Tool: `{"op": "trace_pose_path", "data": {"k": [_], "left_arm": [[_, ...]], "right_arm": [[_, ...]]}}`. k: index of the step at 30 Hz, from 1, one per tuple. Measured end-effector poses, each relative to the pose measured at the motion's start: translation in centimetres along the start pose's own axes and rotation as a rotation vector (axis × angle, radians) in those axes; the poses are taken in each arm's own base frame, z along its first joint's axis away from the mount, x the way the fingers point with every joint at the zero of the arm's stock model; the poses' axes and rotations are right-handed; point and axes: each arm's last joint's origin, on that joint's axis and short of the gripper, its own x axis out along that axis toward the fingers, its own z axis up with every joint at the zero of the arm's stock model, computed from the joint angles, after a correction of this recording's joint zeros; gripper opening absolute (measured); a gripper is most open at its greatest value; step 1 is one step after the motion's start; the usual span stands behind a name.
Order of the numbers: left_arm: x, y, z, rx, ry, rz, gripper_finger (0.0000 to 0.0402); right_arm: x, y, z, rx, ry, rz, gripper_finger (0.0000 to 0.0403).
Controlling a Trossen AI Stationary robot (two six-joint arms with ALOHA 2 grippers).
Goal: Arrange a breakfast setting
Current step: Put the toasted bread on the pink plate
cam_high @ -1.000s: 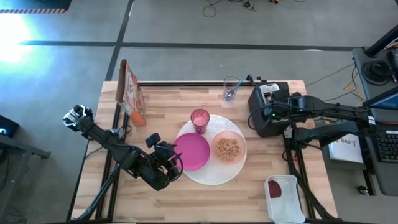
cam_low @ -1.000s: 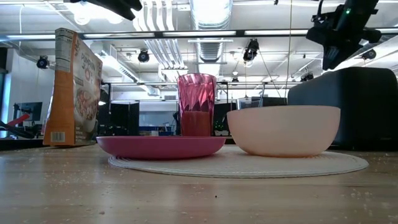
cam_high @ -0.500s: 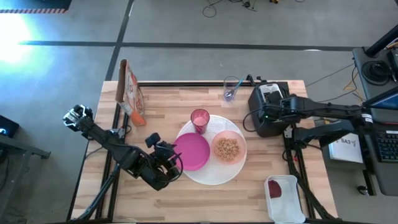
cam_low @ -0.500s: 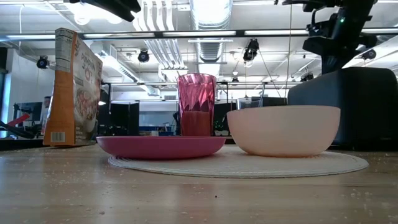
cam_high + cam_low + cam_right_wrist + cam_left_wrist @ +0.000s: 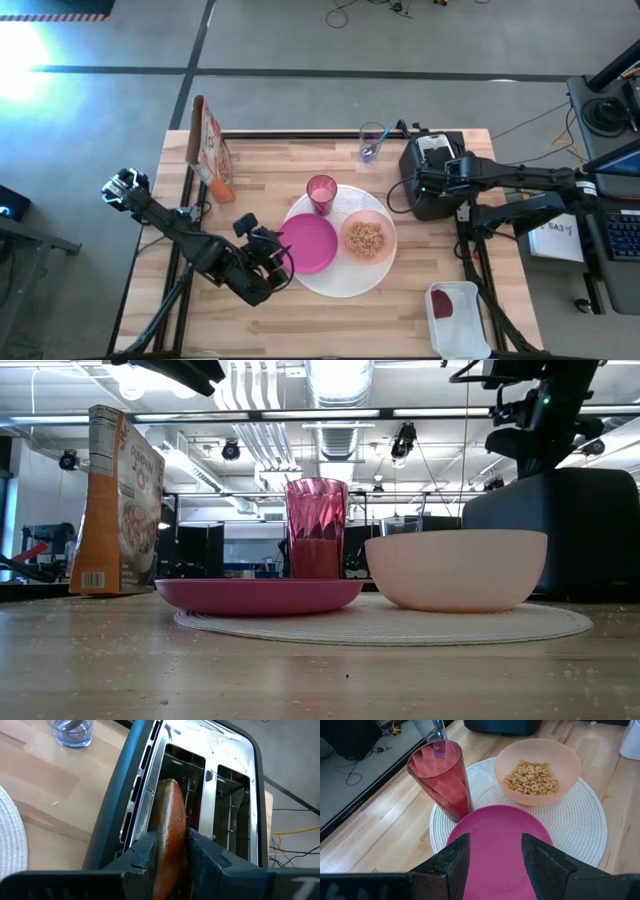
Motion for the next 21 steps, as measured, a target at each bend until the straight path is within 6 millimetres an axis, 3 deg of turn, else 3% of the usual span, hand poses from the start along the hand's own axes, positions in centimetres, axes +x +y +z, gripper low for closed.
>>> {"op": "trace_pose_path", "data": {"k": [9,21], "left_arm": [[0.0,0.0,0.0,0.000,0.000,0.000,0.0160],[0.0,0.0,0.0,0.000,0.000,0.000,0.0160]], "right_arm": [[0.0,0.0,0.0,-0.010,0.006,0.005,0.0033],[-1.8,-0.7,1.2,-0.005,-0.035,0.055,0.0033]]}}
